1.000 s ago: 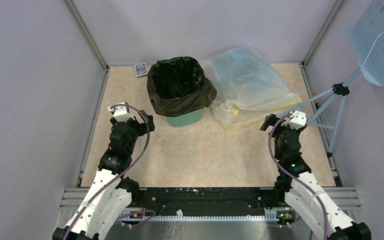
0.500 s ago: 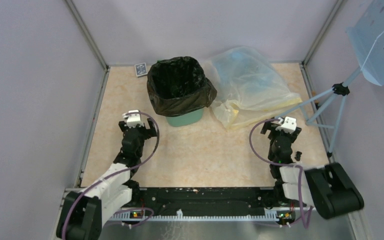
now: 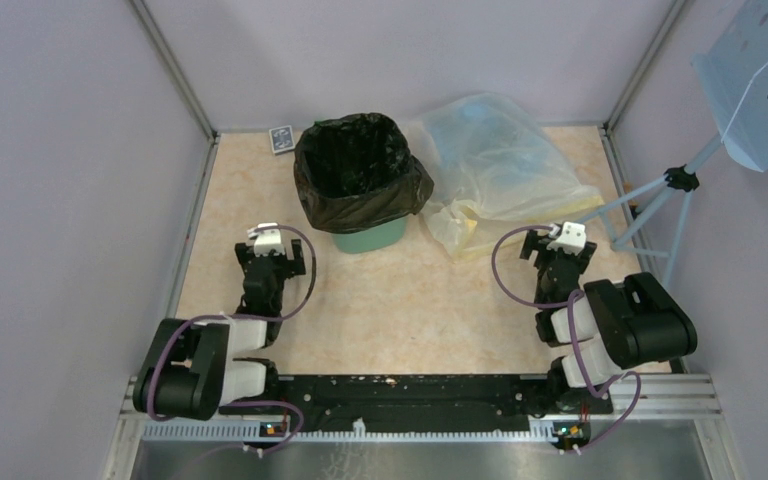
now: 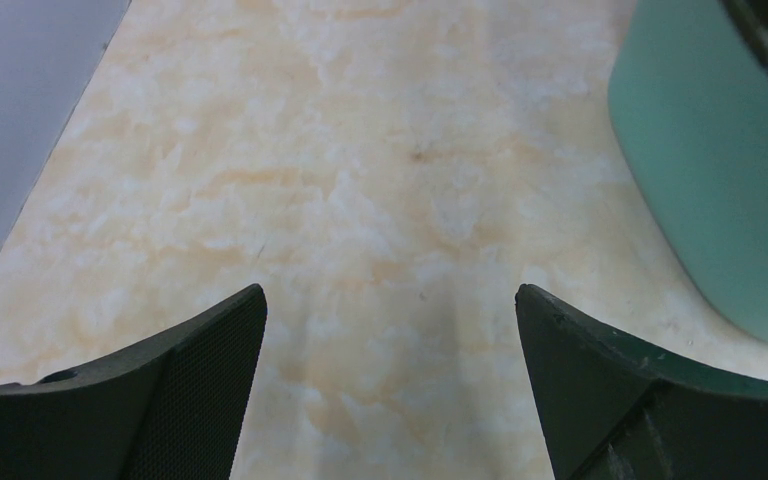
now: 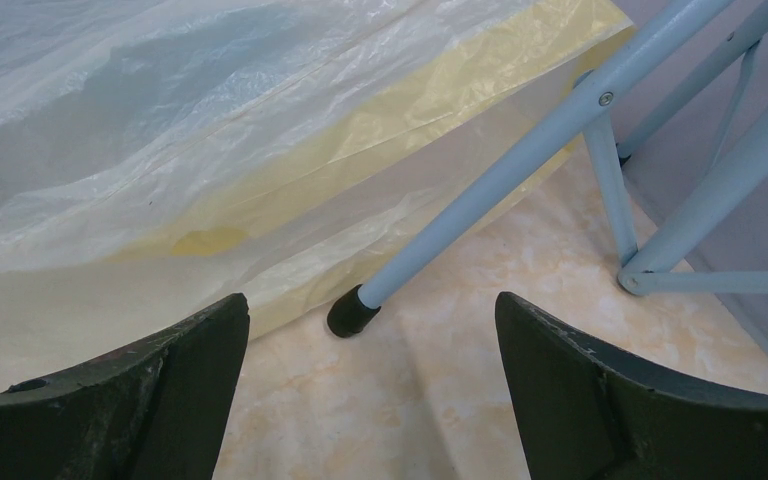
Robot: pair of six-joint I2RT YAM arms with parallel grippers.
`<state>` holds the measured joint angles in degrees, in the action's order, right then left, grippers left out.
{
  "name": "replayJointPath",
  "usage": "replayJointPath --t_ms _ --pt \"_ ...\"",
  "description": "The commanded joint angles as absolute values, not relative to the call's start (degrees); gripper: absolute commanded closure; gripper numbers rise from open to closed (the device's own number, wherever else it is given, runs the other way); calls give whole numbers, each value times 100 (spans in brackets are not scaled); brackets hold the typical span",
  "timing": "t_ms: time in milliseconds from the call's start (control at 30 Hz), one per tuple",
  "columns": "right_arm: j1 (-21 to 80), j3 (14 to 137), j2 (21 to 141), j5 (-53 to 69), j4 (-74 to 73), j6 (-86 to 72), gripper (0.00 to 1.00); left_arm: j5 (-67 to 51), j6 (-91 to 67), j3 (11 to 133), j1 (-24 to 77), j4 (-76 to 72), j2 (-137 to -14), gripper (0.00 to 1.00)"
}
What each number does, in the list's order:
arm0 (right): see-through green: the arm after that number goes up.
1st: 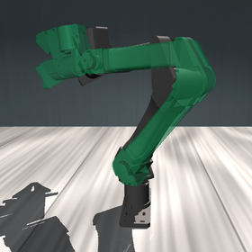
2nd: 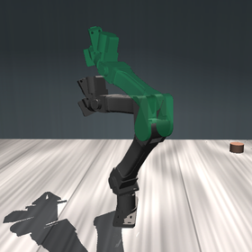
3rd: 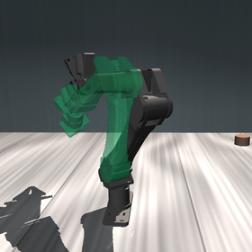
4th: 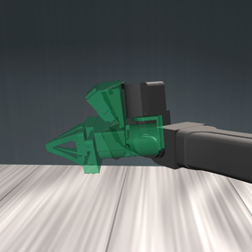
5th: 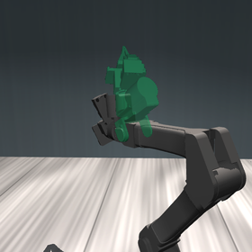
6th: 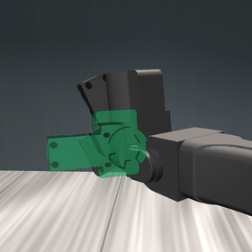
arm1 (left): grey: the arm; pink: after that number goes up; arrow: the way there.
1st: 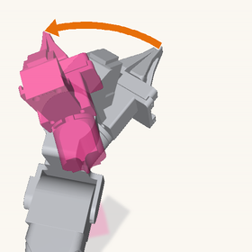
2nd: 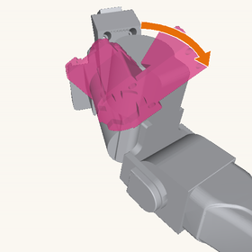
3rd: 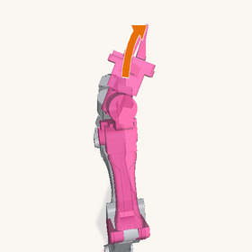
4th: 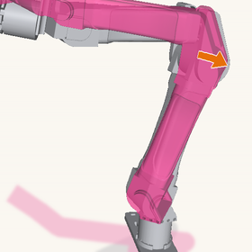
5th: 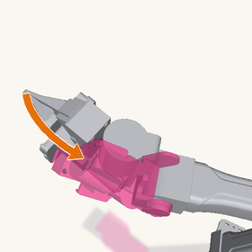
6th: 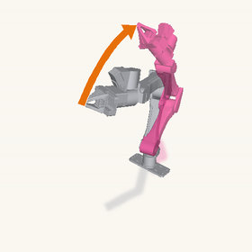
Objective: Put the trash bags into the trash bin
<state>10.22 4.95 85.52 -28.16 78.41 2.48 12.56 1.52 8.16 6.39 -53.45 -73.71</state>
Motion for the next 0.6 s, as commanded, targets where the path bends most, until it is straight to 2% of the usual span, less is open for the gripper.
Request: replayJointPath --t_ms 0,67,200,333,400,567 --pt "960 598 8499 -2678 8130 221 8 635 487 1377 480 -6084 -7976 1" --pt "958 598 8515 -2680 8169 227 7 173 387 1604 381 -5844 -8166 1" --pt "958 597 8510 -2675 8158 221 7 -335 554 1073 334 -8029 -9151 1" --pt "958 597 8514 -2668 8165 220 7 -241 434 1810 330 -6134 -8923 1" --pt "958 598 8512 -2667 8158 221 7 -290 459 1618 296 -6551 -8925 1" --pt "958 598 8516 -2672 8165 221 7 -325 460 1665 292 -6441 -8938 1"
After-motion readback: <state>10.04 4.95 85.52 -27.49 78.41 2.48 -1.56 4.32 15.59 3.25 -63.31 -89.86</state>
